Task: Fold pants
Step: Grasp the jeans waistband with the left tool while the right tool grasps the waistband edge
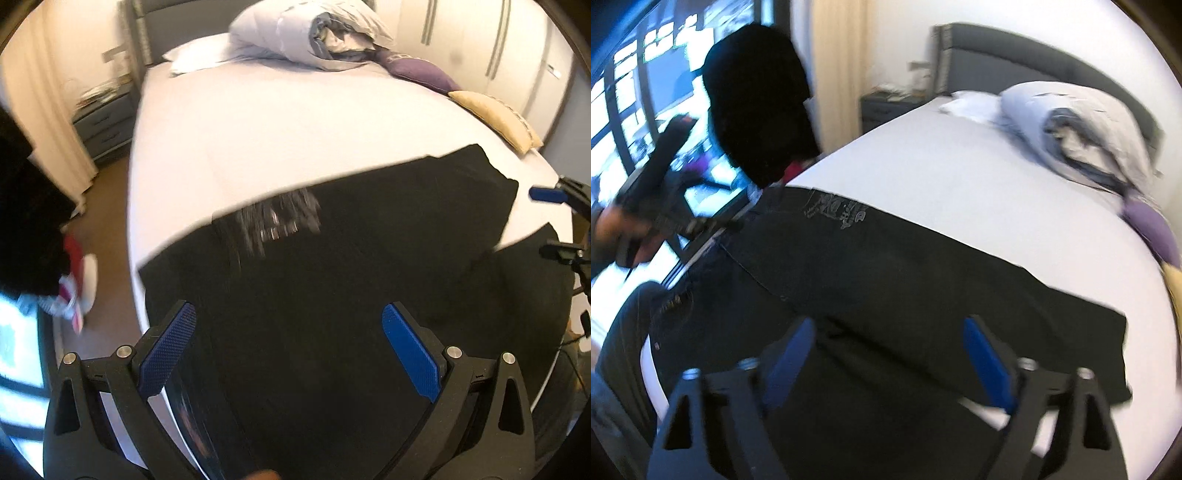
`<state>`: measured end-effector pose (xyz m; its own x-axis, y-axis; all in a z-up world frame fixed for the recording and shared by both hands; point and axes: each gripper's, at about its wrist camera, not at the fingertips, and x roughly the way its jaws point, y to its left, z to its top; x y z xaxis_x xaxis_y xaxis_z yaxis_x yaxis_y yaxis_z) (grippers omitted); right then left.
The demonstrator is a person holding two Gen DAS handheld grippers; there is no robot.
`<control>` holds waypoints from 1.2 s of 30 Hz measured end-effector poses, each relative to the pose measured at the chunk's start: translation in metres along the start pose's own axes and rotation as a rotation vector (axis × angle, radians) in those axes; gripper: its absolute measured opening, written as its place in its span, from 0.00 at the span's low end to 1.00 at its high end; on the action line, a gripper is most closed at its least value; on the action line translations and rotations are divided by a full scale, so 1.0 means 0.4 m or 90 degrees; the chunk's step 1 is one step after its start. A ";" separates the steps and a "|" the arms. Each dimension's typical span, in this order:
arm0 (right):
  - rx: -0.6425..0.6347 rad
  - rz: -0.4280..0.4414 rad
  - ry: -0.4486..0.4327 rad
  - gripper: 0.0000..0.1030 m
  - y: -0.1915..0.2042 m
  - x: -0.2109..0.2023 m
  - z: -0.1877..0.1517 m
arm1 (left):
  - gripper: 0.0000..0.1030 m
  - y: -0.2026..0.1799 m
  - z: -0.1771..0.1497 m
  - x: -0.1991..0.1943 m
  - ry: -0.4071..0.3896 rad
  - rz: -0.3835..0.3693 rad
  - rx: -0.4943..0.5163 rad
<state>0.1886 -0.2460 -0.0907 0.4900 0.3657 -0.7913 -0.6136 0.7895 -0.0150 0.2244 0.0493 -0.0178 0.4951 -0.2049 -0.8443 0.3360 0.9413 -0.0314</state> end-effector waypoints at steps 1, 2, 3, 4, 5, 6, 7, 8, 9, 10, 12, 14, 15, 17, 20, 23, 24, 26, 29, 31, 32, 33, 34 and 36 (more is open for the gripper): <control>-0.011 0.007 0.007 0.69 -0.016 0.020 0.013 | 1.00 0.019 0.033 0.025 0.009 0.001 0.011; -0.022 0.015 0.014 0.69 -0.033 0.043 0.028 | 0.99 0.036 0.074 0.059 0.021 -0.010 0.032; -0.028 0.026 0.022 0.69 -0.050 0.067 0.043 | 0.99 0.040 0.110 0.085 0.027 -0.019 0.048; -0.030 0.039 0.027 0.69 -0.065 0.089 0.056 | 0.99 0.049 0.137 0.109 0.036 -0.025 0.062; -0.029 0.050 0.029 0.69 -0.081 0.108 0.068 | 0.99 0.058 0.165 0.137 0.046 -0.031 0.077; -0.027 0.056 0.030 0.69 -0.093 0.123 0.076 | 0.99 0.067 0.189 0.165 0.058 -0.042 0.093; -0.024 0.058 0.033 0.69 -0.107 0.142 0.084 | 0.99 0.077 0.208 0.189 0.067 -0.054 0.105; -0.024 0.059 0.036 0.69 -0.112 0.157 0.092 | 0.98 0.082 0.223 0.208 0.074 -0.067 0.113; -0.026 0.064 0.038 0.69 -0.119 0.175 0.098 | 0.99 0.089 0.239 0.233 0.087 -0.079 0.125; -0.028 0.070 0.039 0.69 -0.122 0.190 0.099 | 0.98 0.093 0.251 0.256 0.097 -0.080 0.142; -0.037 0.086 0.048 0.69 -0.127 0.216 0.103 | 0.97 0.098 0.269 0.283 0.112 -0.088 0.174; -0.051 0.099 0.059 0.67 -0.133 0.240 0.103 | 0.94 0.112 0.283 0.306 0.130 -0.115 0.188; -0.058 0.105 0.065 0.66 -0.134 0.251 0.105 | 0.93 0.121 0.288 0.320 0.145 -0.128 0.190; -0.064 0.117 0.072 0.66 -0.139 0.267 0.111 | 0.82 0.136 0.291 0.349 0.175 -0.146 0.190; -0.073 0.125 0.080 0.66 -0.153 0.298 0.131 | 0.59 0.151 0.278 0.399 0.221 -0.133 0.204; -0.091 0.130 0.089 0.65 -0.153 0.323 0.151 | 0.57 0.173 0.267 0.413 0.224 -0.144 0.183; -0.099 0.127 0.093 0.64 -0.152 0.333 0.160 | 0.54 0.178 0.268 0.413 0.222 -0.147 0.178; -0.112 0.127 0.108 0.62 -0.154 0.358 0.181 | 0.28 0.182 0.267 0.409 0.219 -0.152 0.173; -0.146 0.129 0.127 0.55 -0.143 0.386 0.208 | 0.12 0.170 0.263 0.388 0.209 -0.132 0.191; -0.173 0.123 0.143 0.50 -0.135 0.408 0.227 | 0.08 0.154 0.249 0.361 0.185 -0.117 0.204; -0.186 0.121 0.151 0.49 -0.132 0.419 0.241 | 0.07 0.147 0.242 0.344 0.167 -0.103 0.214; -0.195 0.121 0.153 0.48 -0.131 0.425 0.250 | 0.07 0.143 0.238 0.329 0.152 -0.094 0.218; -0.204 0.118 0.154 0.47 -0.130 0.431 0.259 | 0.07 0.138 0.233 0.310 0.131 -0.087 0.220; -0.217 0.112 0.159 0.46 -0.128 0.447 0.283 | 0.07 0.121 0.214 0.281 0.101 -0.073 0.228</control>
<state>0.3777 -0.1653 -0.1621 0.2221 0.3164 -0.9223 -0.8633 0.5035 -0.0352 0.3650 0.0489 -0.0686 0.3181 -0.2332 -0.9189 0.6535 0.7562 0.0342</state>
